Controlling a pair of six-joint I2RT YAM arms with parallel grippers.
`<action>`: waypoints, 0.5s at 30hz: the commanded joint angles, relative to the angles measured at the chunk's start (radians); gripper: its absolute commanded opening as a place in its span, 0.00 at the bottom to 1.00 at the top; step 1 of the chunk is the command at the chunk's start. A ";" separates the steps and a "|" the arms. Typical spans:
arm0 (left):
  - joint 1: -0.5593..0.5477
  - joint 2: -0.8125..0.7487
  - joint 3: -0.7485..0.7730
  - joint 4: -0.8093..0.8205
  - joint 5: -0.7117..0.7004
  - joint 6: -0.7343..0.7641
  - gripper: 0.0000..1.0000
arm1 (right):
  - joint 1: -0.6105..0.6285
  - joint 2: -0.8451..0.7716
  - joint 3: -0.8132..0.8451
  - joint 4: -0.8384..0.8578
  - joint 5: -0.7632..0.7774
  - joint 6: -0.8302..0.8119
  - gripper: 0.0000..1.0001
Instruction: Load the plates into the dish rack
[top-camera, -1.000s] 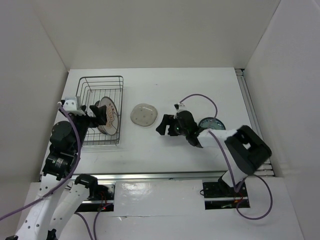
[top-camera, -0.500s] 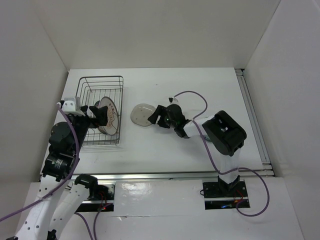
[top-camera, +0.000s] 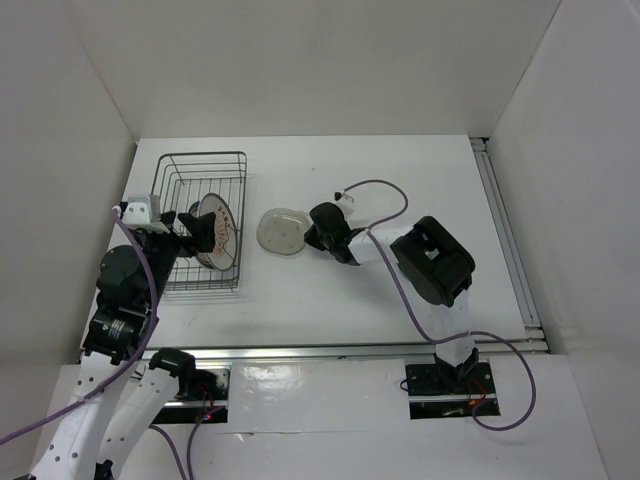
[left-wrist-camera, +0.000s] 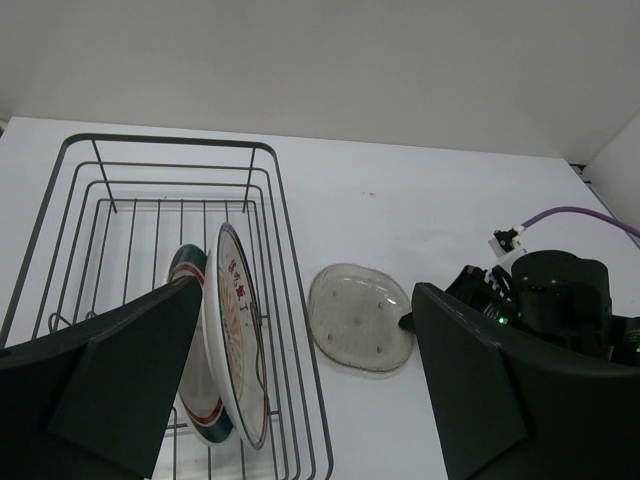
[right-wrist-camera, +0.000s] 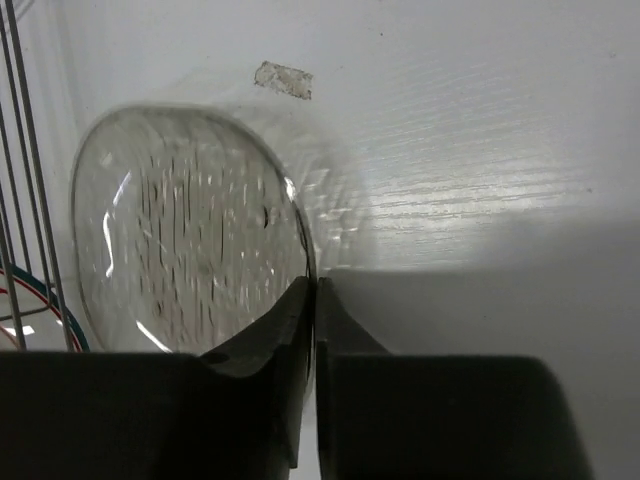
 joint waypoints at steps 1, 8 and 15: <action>-0.001 -0.011 0.016 0.037 0.017 -0.016 1.00 | 0.008 0.027 0.034 -0.161 0.086 0.036 0.06; -0.001 0.049 0.016 0.019 0.012 -0.016 1.00 | -0.012 -0.088 -0.027 -0.168 0.116 0.063 0.00; -0.001 0.220 0.089 -0.001 0.256 0.028 1.00 | 0.077 -0.468 -0.274 0.107 0.254 -0.093 0.00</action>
